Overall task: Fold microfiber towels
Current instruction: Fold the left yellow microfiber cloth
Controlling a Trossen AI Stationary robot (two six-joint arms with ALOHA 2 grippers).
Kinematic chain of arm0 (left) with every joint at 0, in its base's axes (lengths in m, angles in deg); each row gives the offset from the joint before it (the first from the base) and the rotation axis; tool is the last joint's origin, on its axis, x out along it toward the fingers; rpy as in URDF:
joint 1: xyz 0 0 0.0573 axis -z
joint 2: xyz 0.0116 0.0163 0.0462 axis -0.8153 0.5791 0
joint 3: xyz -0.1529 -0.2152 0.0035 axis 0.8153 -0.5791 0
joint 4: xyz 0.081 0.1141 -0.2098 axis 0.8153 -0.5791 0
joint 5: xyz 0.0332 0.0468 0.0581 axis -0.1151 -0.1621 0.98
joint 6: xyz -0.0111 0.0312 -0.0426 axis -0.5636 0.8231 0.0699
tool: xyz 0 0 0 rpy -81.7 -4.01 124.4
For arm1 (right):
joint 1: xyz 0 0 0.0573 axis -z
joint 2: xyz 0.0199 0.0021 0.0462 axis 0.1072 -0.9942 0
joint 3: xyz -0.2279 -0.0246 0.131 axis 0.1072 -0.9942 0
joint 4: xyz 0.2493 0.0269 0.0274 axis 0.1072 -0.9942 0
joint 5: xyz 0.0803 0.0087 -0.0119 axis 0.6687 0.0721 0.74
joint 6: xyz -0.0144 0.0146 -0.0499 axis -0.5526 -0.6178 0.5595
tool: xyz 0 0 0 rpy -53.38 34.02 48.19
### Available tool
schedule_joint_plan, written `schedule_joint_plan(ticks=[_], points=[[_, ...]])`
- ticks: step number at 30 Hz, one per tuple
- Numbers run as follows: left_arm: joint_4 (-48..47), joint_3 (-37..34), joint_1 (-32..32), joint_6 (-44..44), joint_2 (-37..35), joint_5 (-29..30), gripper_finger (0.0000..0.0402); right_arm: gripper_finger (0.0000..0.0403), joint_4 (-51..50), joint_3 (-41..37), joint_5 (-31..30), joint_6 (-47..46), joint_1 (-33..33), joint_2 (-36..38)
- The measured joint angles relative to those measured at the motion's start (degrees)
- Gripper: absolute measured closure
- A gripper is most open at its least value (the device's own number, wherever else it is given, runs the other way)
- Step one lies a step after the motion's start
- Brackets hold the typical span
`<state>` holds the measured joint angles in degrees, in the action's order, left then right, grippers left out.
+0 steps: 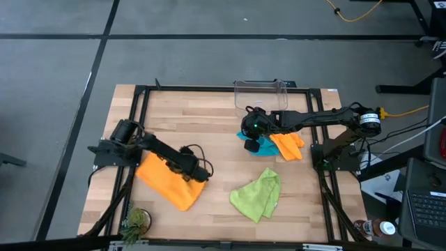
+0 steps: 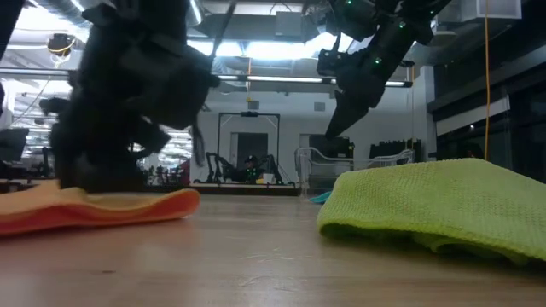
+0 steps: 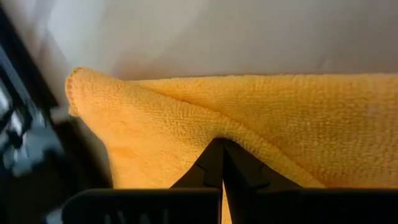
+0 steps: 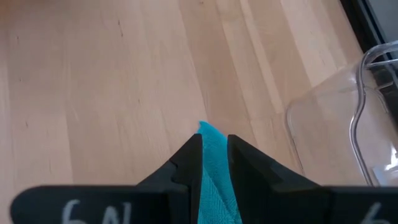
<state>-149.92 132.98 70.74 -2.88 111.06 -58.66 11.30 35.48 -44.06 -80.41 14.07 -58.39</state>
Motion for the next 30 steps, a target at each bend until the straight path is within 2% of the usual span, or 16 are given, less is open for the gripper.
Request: schedule_joint_plan(ticks=[6,16,19,24,30], points=[[5.97,0.05,-3.00,14.79,-0.22,8.39,0.0402,0.0325,-0.01,0.00,0.05,0.77,0.00,0.00],[16.54,0.10,-4.03,34.40,-1.35,13.05,0.0402,0.0324,-0.02,0.00,0.14,3.36,0.00,0.00],[21.64,0.11,-4.01,39.07,-2.73,13.34,0.0402,0.0324,0.00,0.00,2.28,3.57,0.00,0.00],[20.06,-0.12,-4.01,37.35,-4.83,12.63,0.0401,0.0324,0.00,0.00,3.09,3.78,-0.02,0.00],[9.91,-0.08,-3.39,29.15,-11.46,13.04,0.0402,0.0324,0.02,0.00,3.08,3.77,-0.02,0.68]])
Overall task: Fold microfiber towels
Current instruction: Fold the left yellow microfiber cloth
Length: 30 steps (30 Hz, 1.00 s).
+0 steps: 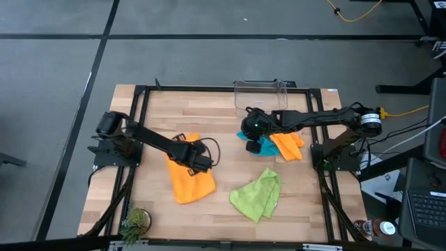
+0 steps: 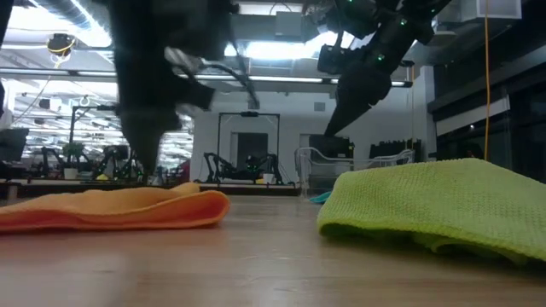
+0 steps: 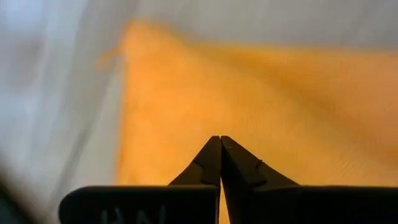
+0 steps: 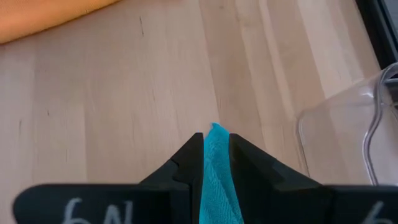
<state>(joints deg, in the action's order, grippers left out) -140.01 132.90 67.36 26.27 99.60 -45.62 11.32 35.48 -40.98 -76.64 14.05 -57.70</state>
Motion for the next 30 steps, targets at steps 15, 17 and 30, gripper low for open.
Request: schedule_joint_plan(ticks=[15,17,30], points=[[-19.55,-4.96,-4.51,-17.06,-13.45,-5.14,0.0401,0.0324,-0.29,0.00,7.45,-1.62,-1.03,0.15],[-13.60,-9.42,-4.86,-19.96,-19.96,-5.81,0.0402,0.0324,-0.33,0.00,7.50,-1.51,-1.05,0.15],[15.40,-37.83,-6.85,-36.16,-39.79,-10.88,0.0380,0.0324,-0.29,0.00,7.41,-1.29,-1.03,0.19]])
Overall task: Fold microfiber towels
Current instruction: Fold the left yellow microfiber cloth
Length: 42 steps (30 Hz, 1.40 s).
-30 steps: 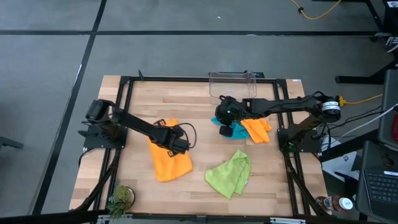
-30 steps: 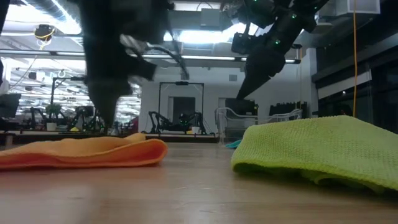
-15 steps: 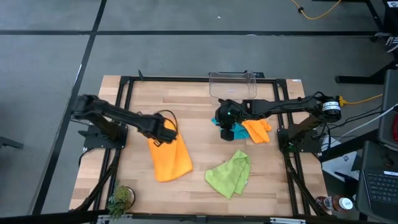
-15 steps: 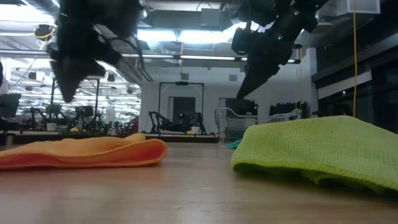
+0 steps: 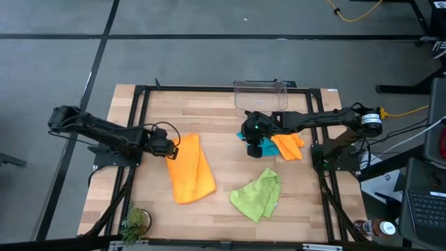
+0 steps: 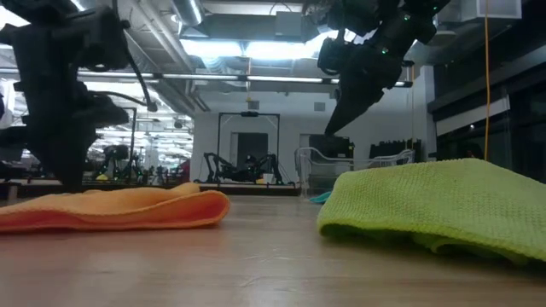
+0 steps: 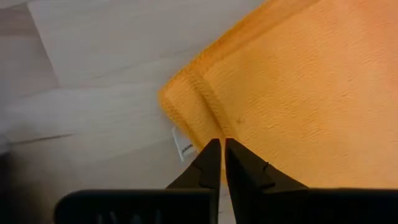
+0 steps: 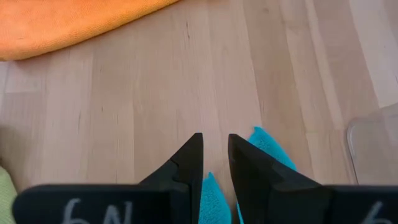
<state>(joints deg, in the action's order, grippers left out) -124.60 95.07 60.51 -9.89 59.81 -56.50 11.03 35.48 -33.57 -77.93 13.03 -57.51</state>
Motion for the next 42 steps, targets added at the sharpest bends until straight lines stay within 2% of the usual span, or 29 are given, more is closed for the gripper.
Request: schedule_joint_plan(ticks=[9,13,24,35,42], points=[[0.07,0.09,-3.70,-1.57,0.19,-0.18,0.0293,0.0325,0.40,0.00,-0.03,1.27,0.00,0.03],[0.35,0.10,-6.38,-0.21,0.19,-0.18,0.0270,0.0325,0.37,0.00,-0.03,1.29,0.00,0.04],[5.49,0.11,-9.80,4.88,0.57,-2.14,0.0271,0.0325,0.37,0.02,-0.04,1.29,0.02,0.04],[3.89,0.11,-11.19,3.45,2.14,-1.59,0.0272,0.0325,0.09,0.04,-0.05,1.29,0.02,0.04],[4.71,0.11,-11.19,4.74,2.53,-5.27,0.0272,0.0325,0.13,0.04,-0.07,1.51,0.02,0.04]])
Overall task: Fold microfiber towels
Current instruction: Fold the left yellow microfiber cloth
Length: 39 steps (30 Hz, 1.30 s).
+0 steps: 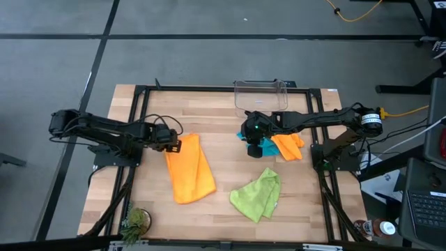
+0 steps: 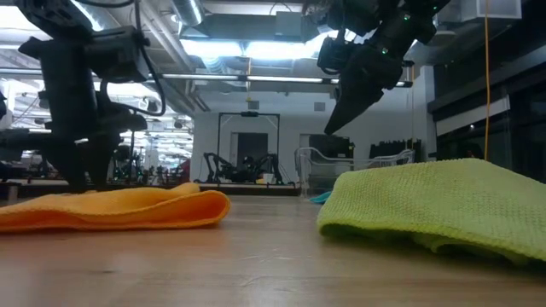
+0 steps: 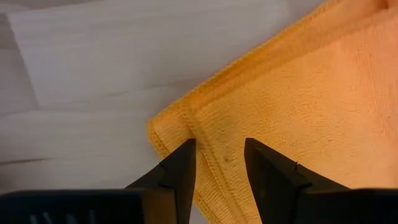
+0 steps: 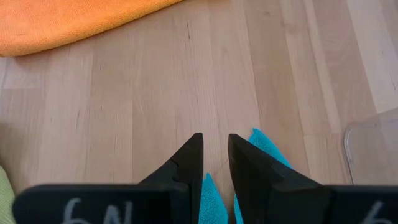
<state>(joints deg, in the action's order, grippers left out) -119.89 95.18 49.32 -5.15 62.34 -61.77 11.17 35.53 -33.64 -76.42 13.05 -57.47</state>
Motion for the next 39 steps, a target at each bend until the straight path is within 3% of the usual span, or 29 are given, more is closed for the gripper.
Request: schedule_joint_plan(ticks=[15,31,39], points=[[5.44,0.00,0.00,3.24,3.99,-0.28,0.0276,0.0325,-0.17,0.00,0.00,0.02,0.00,-0.01],[4.84,0.02,0.00,6.17,2.04,0.13,0.0395,0.0324,-0.23,0.00,-0.01,1.29,-0.01,0.00],[-2.05,6.25,1.15,6.18,2.04,0.55,0.0400,0.0324,-0.26,0.00,0.00,1.27,0.00,0.00]])
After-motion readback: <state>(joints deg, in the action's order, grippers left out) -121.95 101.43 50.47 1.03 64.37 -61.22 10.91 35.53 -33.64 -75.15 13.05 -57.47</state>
